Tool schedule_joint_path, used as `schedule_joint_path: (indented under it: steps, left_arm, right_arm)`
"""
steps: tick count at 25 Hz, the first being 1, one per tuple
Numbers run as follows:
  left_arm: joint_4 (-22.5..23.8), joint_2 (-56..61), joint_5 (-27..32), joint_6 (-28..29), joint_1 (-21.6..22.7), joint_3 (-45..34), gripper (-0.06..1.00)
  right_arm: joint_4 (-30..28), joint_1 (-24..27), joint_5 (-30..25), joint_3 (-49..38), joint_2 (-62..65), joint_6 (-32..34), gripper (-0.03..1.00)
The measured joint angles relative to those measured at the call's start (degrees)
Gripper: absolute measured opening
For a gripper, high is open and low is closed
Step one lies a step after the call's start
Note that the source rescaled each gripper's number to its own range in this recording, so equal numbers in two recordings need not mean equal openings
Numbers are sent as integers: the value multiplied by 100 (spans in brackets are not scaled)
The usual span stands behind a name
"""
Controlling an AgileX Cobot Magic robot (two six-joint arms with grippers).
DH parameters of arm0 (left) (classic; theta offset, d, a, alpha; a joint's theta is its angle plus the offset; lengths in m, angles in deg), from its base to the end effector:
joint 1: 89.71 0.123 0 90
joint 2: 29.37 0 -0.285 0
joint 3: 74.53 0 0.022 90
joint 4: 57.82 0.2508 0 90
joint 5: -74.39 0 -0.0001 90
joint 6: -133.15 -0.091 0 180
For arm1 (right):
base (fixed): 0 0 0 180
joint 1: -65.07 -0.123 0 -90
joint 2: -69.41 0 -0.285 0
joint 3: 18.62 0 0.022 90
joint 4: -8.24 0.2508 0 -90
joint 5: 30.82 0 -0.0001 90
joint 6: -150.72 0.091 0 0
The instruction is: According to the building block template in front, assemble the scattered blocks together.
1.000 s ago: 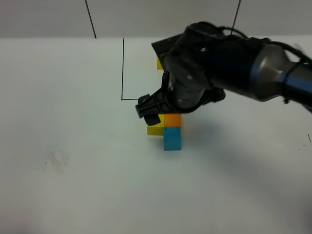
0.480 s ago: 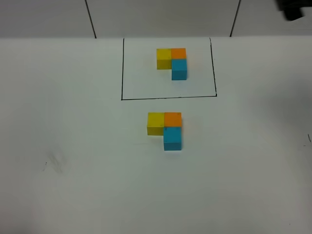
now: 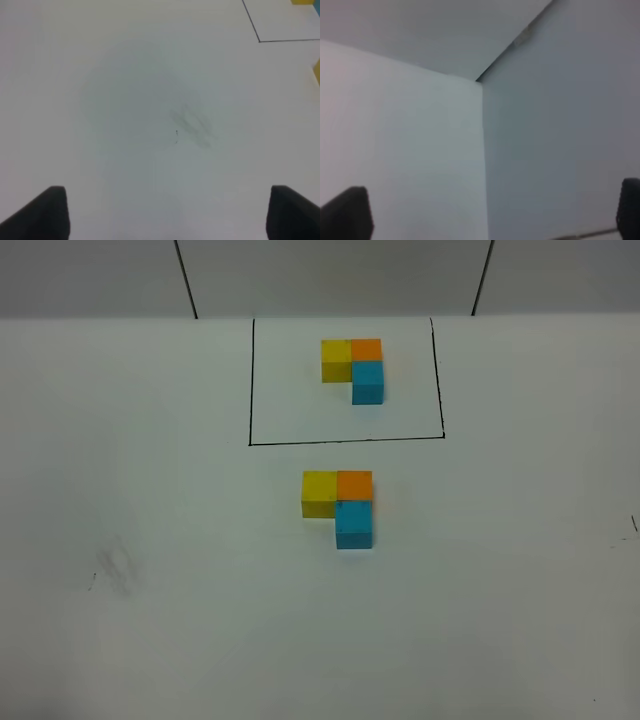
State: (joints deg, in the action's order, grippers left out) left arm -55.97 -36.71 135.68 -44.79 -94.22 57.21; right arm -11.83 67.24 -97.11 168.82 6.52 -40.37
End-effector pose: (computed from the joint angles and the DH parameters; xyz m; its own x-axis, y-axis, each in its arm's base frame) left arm -0.0068 0.0031 0.2780 -0.4517 0.0151 -0.8921 0.0442 0.9990 -0.0054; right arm 0.1375 -0.0338 0.4933 -0.5788 -0.2944 -0.7605 0.1210 0.8913 -0.4371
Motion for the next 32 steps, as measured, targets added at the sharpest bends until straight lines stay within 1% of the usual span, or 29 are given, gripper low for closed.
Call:
schedule_joint_path:
  steps: [3, 5, 7, 10, 14, 19, 23, 27, 32]
  left_arm:
    - [0, 0, 0, 0, 0, 0, 68]
    - [0, 0, 0, 0, 0, 0, 68]
    - [0, 0, 0, 0, 0, 0, 68]
    - [0, 0, 0, 0, 0, 0, 68]
    - [0, 0, 0, 0, 0, 0, 68]
    - [0, 0, 0, 0, 0, 0, 68]
    - [0, 0, 0, 0, 0, 0, 68]
    - [0, 0, 0, 0, 0, 0, 68]
    - [0, 0, 0, 0, 0, 0, 68]
  right_arm:
    - [314, 0, -299, 0, 672, -137, 100]
    - [617, 0, -305, -78, 1118, -379, 100]
    - [977, 0, -299, -371, 1627, -607, 100]
    - [1370, 0, -36, -1115, 2406, -816, 100]
    - [1567, 0, 462, -2365, 3518, -824, 100]
    - [1613, 0, 924, -3807, 4664, -324, 100]
    - [1640, 0, 1019, -4648, 5348, 238, 100]
    - [1647, 0, 937, -5169, 5532, 695, 100]
    - [1653, 0, 701, -5493, 5536, 783, 97]
